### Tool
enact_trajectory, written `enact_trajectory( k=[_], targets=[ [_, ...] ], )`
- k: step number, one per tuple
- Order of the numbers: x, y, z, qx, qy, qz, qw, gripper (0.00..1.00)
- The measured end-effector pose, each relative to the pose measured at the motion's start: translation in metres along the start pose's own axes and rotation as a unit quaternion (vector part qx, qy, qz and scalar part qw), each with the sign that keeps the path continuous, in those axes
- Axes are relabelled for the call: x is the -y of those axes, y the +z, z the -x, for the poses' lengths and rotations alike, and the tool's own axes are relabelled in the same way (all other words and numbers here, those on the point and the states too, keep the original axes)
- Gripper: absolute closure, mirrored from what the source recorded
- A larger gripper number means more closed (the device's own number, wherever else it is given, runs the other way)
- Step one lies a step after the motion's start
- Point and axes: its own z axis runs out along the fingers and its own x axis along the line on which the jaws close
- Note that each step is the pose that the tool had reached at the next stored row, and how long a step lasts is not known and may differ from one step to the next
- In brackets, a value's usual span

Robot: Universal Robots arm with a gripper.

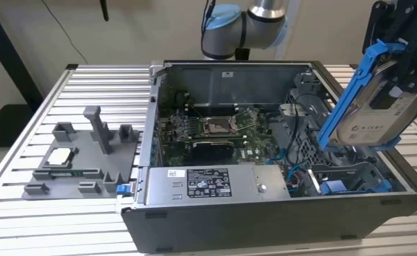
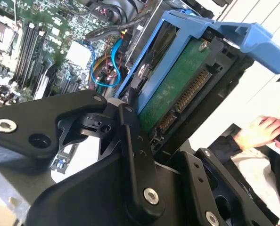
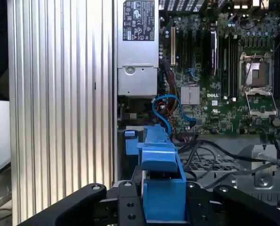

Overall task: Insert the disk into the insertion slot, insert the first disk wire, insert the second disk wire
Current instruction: 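Insert the disk into the insertion slot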

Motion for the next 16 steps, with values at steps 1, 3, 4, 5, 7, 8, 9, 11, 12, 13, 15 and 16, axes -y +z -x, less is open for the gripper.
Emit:
enact_trajectory(
  k=[1, 3, 4, 5, 7, 8, 9, 11, 12, 13, 15, 16],
  targets=[
    [0.0003, 0.0011, 0.0000, -0.0004, 0.000, 0.0000, 1.0000, 0.67],
    [0.0009, 0.0036, 0.0000, -0.0012, 0.000, 0.0000, 1.0000, 0.67],
    [0.0012, 0.0052, 0.0001, -0.0013, 0.000, 0.0000, 1.0000, 0.67],
    [0.0015, 0.0070, 0.0001, -0.0013, 0.000, 0.0000, 1.0000, 0.67],
    [0.0027, 0.0102, 0.0001, -0.0013, 0.000, 0.0000, 1.0000, 0.67],
    [0.0037, 0.0117, 0.0002, -0.0012, 0.000, -0.0001, 1.0000, 0.67],
    [0.0048, 0.0129, 0.0002, -0.0013, 0.000, -0.0001, 1.0000, 0.67],
    [0.0068, 0.0158, 0.0003, -0.0013, 0.000, 0.0000, 1.0000, 0.67],
    [0.0076, 0.0175, 0.0003, -0.0013, 0.000, 0.0000, 1.0000, 0.67],
    [0.0083, 0.0193, 0.0004, -0.0013, 0.000, 0.0000, 1.0000, 0.67],
    [0.0097, 0.0226, 0.0004, -0.0013, 0.000, 0.0000, 1.0000, 0.67],
    [0.0103, 0.0241, 0.0004, -0.0013, 0.000, 0.0000, 1.0000, 0.67]
  ],
)
